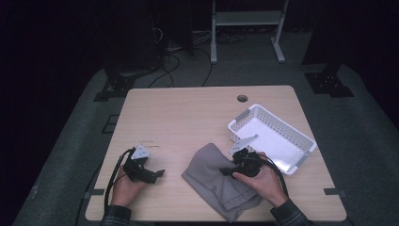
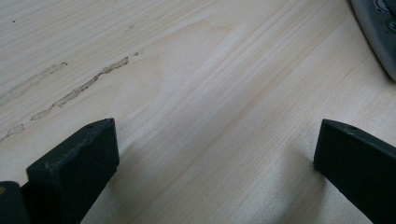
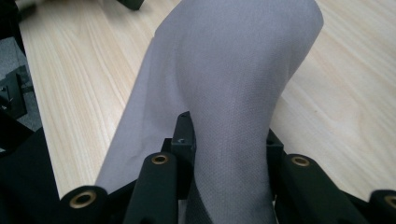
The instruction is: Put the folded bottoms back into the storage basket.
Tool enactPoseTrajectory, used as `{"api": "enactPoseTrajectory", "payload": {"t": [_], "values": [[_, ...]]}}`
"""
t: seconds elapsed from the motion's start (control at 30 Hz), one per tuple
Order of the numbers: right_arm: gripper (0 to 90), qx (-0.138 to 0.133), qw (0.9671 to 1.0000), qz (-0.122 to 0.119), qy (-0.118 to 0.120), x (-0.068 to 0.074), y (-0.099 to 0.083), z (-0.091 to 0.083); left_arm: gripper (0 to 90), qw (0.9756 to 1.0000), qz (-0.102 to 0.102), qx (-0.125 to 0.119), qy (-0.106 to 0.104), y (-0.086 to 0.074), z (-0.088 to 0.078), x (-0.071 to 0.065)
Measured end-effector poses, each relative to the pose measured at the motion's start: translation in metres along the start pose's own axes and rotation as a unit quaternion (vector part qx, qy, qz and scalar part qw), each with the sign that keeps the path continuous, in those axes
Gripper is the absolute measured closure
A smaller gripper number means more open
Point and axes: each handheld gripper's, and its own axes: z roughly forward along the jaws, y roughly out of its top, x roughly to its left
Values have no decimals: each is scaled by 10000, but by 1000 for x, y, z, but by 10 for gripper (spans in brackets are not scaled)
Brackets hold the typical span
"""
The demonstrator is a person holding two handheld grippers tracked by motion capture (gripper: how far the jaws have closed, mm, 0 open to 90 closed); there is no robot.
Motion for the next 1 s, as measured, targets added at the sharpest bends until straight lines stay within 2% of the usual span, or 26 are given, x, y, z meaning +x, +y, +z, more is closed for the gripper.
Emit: {"api": "enactPoseTrajectory", "payload": {"t": [0.53,1.0], "values": [[677,-157,9998,0,-130,-9,17,-24,0,10000,-6,10,-5,0,0,0],[677,-268,9994,-22,-203,-15,32,-38,0,10000,-5,12,-7,0,0,0]]}}
